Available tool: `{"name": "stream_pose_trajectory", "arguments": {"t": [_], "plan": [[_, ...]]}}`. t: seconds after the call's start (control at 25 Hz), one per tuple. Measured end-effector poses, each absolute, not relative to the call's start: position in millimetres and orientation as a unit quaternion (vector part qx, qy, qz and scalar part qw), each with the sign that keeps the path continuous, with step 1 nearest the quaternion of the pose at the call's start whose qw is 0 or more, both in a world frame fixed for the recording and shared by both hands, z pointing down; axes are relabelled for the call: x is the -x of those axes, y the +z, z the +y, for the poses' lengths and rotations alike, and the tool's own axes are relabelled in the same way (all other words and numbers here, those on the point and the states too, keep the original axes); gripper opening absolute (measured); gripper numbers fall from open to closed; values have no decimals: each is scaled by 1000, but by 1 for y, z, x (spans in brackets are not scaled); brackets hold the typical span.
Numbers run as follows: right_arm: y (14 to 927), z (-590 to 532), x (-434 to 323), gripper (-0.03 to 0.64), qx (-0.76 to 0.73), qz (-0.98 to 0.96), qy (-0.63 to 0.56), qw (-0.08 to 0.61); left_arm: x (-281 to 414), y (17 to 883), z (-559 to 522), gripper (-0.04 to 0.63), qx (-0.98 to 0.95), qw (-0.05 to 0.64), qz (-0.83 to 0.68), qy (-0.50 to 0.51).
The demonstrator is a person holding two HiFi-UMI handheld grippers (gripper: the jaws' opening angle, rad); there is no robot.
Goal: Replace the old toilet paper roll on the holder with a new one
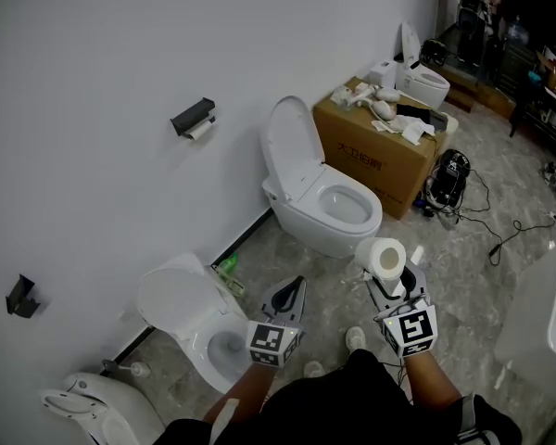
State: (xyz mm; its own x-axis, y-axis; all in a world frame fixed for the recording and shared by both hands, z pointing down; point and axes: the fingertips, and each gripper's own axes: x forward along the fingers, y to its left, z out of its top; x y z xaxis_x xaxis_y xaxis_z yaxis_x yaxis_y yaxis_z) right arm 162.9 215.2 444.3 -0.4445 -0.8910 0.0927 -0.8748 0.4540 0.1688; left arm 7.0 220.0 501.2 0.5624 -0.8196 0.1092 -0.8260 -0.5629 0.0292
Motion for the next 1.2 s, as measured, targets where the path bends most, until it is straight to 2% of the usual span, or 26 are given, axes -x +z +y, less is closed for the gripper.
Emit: {"name": "stream_pose_trajectory", "arguments": {"t": [0.6, 1.2], "plan": [[446, 107, -164, 239, -494, -865, -52, 68, 1, 510, 127, 6, -864, 46, -497, 61], [442, -33, -208, 239, -455, -888, -46, 52, -46, 510, 0, 6, -835, 48, -543, 70]]}}
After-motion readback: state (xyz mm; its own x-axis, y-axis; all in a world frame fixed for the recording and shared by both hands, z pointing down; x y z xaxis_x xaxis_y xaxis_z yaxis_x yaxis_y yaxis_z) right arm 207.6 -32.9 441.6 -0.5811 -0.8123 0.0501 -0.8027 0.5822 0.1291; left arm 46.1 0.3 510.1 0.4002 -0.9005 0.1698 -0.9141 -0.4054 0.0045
